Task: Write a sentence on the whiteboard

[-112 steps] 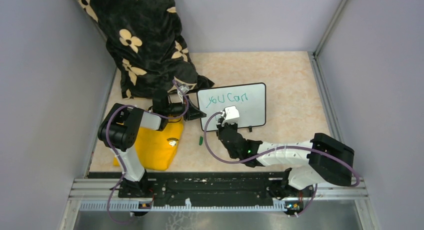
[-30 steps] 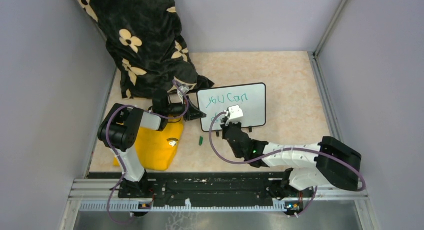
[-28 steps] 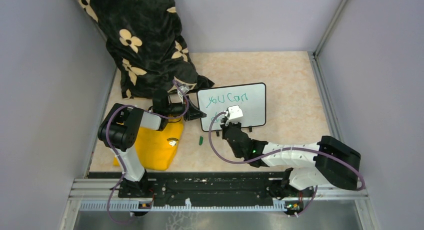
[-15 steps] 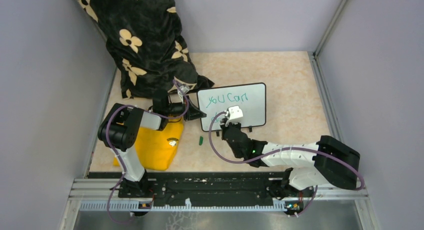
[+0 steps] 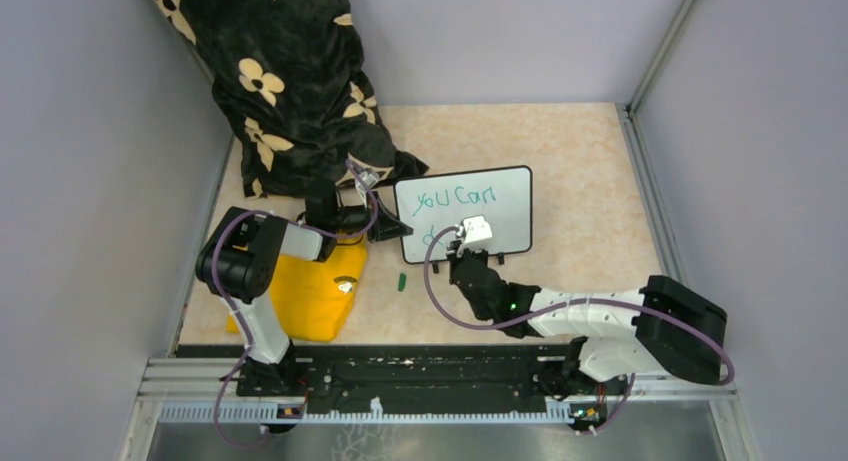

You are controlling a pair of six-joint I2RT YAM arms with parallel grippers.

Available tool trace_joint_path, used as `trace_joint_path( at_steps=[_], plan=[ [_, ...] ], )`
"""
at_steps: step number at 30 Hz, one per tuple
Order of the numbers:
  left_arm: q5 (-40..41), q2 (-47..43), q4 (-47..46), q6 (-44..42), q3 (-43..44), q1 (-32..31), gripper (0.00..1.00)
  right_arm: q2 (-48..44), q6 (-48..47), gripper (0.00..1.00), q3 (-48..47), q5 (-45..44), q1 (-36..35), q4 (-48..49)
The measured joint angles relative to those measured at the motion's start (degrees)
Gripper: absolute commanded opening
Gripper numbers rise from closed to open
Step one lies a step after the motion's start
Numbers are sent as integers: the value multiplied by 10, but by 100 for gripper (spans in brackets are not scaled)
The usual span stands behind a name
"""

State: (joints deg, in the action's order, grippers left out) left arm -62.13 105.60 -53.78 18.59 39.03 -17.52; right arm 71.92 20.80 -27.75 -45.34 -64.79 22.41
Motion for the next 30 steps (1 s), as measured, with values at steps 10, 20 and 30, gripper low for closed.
trace_joint_path(
  at_steps=[10,20,30],
  plan=[
    [0,0,1,-1,0,0,0,-23,-13,0,0,-10,12,-9],
    [0,-2,3,-3,0,-1,0,-19,-30,0,-6,-5,13,-6],
    [1,-3,7,-5,1,-1,0,-10,-38,0,-13,10,16,8]
  ],
)
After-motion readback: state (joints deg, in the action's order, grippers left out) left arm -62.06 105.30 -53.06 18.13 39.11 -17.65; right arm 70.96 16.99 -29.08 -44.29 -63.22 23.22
